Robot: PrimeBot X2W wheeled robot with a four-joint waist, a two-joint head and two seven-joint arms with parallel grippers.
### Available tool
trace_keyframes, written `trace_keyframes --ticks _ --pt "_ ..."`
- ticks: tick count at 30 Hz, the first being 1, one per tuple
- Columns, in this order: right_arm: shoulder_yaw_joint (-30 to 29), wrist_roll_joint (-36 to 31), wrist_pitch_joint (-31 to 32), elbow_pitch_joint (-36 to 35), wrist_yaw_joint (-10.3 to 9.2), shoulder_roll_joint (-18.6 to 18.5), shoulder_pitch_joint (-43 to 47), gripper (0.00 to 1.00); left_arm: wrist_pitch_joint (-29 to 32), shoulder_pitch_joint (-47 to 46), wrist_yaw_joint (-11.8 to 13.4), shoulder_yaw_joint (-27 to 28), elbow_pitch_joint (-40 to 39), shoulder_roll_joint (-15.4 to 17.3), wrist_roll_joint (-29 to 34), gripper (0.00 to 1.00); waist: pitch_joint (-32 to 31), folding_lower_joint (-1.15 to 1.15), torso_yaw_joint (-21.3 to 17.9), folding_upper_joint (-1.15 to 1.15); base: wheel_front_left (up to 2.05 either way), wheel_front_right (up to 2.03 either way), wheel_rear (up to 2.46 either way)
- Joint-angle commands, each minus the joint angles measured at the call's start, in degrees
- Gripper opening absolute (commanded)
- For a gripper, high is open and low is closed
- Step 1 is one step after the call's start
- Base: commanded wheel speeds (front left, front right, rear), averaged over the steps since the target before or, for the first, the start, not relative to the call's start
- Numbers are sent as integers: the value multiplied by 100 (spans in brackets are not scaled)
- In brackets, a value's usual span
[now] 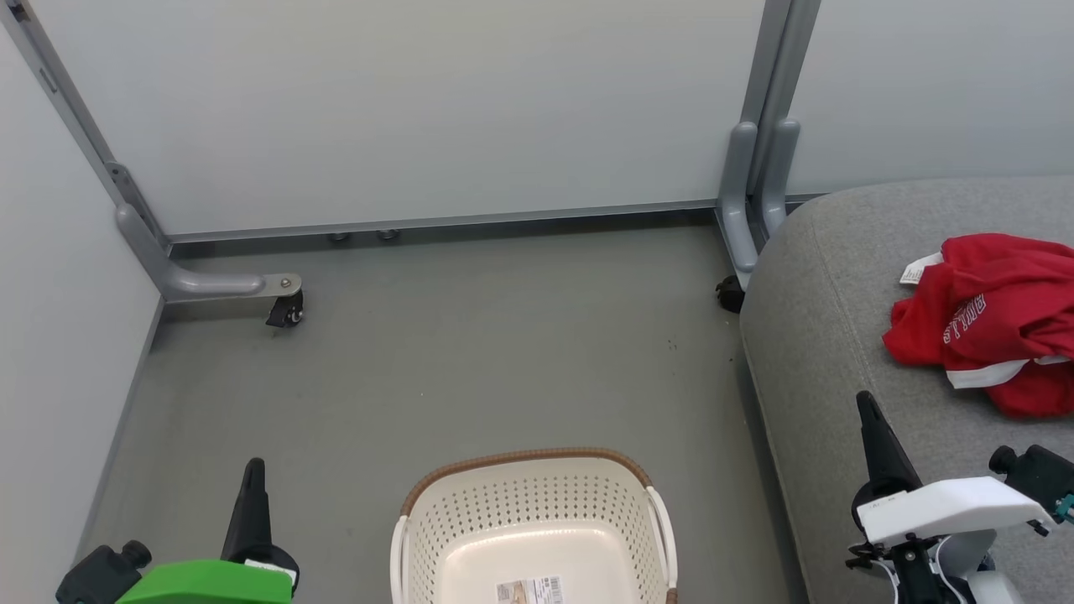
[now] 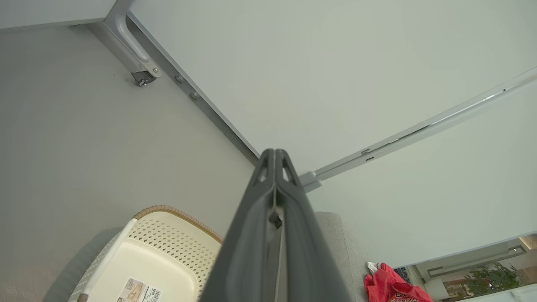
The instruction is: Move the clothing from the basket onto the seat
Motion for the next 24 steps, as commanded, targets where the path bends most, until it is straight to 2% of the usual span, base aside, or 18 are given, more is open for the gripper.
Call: trace_keyframes --ticks 1,24 --pt "-48 199 48 -27 -4 -17 -170 0 38 -185 -26 53 -43 60 -153 0 8 0 -5 0 0 0 0" --pt "-247 1660 429 129 -3 38 -371 0 418 -466 -39 241 -2 65 -1390 0 117 0 -71 0 0 0 0"
